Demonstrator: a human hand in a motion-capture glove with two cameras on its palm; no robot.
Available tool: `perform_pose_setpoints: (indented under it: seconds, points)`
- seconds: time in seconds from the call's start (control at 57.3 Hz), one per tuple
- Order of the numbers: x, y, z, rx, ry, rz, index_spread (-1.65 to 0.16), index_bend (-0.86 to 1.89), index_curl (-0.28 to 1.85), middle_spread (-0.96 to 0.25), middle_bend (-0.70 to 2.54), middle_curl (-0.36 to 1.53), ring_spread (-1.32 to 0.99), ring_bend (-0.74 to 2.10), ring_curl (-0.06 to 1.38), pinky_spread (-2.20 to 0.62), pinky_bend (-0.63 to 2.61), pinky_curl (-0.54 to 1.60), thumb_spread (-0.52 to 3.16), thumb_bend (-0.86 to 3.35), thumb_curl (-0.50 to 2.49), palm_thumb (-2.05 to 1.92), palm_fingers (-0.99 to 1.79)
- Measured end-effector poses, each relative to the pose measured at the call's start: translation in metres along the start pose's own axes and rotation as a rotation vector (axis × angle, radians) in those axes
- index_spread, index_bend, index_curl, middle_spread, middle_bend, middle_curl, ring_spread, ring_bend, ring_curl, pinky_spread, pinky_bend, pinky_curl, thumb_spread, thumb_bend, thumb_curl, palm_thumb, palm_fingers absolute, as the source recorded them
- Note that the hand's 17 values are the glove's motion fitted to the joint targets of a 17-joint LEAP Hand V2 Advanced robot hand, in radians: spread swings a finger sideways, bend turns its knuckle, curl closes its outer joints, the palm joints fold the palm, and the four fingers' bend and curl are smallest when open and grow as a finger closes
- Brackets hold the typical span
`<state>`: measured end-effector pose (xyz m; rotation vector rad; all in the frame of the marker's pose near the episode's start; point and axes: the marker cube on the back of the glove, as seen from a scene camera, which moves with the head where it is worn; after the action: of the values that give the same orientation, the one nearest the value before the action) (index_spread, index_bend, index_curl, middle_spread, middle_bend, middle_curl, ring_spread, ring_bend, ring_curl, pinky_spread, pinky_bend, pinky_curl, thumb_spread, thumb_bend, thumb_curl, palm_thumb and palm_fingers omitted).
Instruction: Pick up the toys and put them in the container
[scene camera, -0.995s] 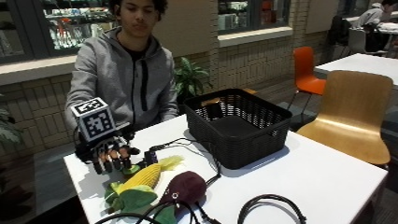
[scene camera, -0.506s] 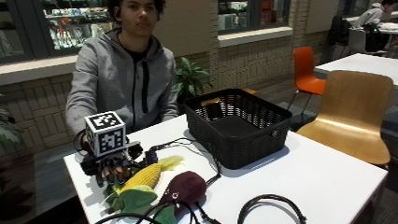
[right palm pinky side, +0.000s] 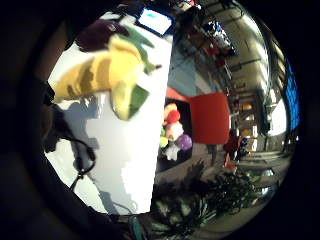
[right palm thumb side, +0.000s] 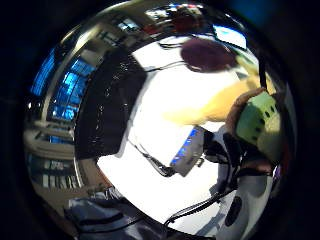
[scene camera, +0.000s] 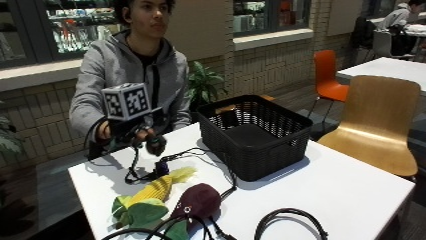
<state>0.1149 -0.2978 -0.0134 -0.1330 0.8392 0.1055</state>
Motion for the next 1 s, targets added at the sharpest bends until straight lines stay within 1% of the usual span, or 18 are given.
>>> perform_pose_setpoints:
  seconds: [0.122, 0.314, 0.419, 0.506, 0.594, 0.646, 0.664, 0.681, 0.716, 0.751, 0.786, 0.856, 0.995]
  points:
    - [-0.065, -0.021, -0.036, 0.072, -0.057, -0.174, -0.12, 1.53, 0.64, -0.01, 0.23, 0.27, -0.11, 0.13, 0.03, -0.03, 0.37, 0.3, 1.57, 0.42, 0.34, 0.47, -0.03]
    - [-0.175, -0.054, -0.064, 0.07, -0.137, -0.413, -0.1, 1.56, 0.62, -0.03, 0.24, 0.31, -0.14, 0.15, 0.05, -0.03, 0.33, 0.31, 1.57, 0.45, 0.35, 0.52, 0.0]
    - [-0.219, -0.068, -0.067, 0.05, -0.136, -0.462, -0.09, 1.56, 0.61, -0.04, 0.24, 0.33, -0.15, 0.16, 0.06, -0.03, 0.33, 0.31, 1.57, 0.46, 0.34, 0.53, 0.01]
    - [-0.235, -0.078, -0.065, 0.047, -0.031, -0.554, -0.09, 1.57, 0.6, -0.03, 0.21, 0.34, -0.15, 0.16, 0.07, -0.03, 0.34, 0.32, 1.57, 0.46, 0.34, 0.53, 0.0]
    - [-0.253, -0.077, -0.066, -0.063, -0.092, -0.479, -0.1, 1.55, 0.59, 0.0, 0.11, 0.31, -0.15, 0.17, 0.09, -0.03, 0.4, 0.34, 1.57, 0.45, 0.32, 0.51, -0.06]
    - [-0.254, -0.075, -0.064, -0.16, -0.068, -0.477, -0.1, 1.42, 0.56, 0.02, 0.05, 0.27, -0.13, 0.2, 0.1, -0.03, 0.48, 0.36, 1.57, 0.44, 0.31, 0.48, -0.17]
    - [-0.253, -0.074, -0.064, -0.189, -0.057, -0.481, -0.1, 1.28, 0.52, 0.03, 0.03, 0.26, -0.13, 0.21, 0.12, -0.03, 0.54, 0.38, 1.57, 0.42, 0.3, 0.44, -0.25]
    - [-0.251, -0.073, -0.063, -0.214, -0.05, -0.488, -0.1, 1.08, 0.48, 0.04, 0.03, 0.25, -0.12, 0.25, 0.13, -0.03, 0.61, 0.4, 1.55, 0.38, 0.28, 0.39, -0.35]
    - [-0.248, -0.071, -0.064, -0.241, -0.048, -0.504, -0.08, 0.74, 0.41, 0.05, 0.05, 0.24, -0.11, 0.3, 0.16, -0.03, 0.7, 0.42, 1.49, 0.32, 0.26, 0.31, -0.46]
    - [-0.244, -0.069, -0.065, -0.239, -0.059, -0.504, -0.08, 0.48, 0.35, 0.06, 0.06, 0.23, -0.1, 0.33, 0.17, -0.03, 0.76, 0.43, 1.42, 0.26, 0.25, 0.25, -0.5]
    - [-0.238, -0.069, -0.067, -0.226, -0.081, -0.486, -0.09, 0.32, 0.31, 0.07, 0.05, 0.22, -0.09, 0.33, 0.18, -0.03, 0.78, 0.44, 1.38, 0.23, 0.25, 0.22, -0.48]
    - [-0.217, -0.071, -0.07, -0.209, -0.083, -0.444, -0.1, 0.15, 0.25, 0.08, 0.01, 0.18, -0.08, 0.33, 0.2, -0.03, 0.83, 0.46, 1.31, 0.19, 0.25, 0.21, -0.38]
    - [-0.153, -0.069, -0.066, -0.233, -0.009, -0.352, -0.13, 0.1, 0.22, 0.08, 0.06, 0.15, -0.08, 0.32, 0.22, -0.04, 0.85, 0.45, 1.25, 0.14, 0.27, 0.22, -0.3]
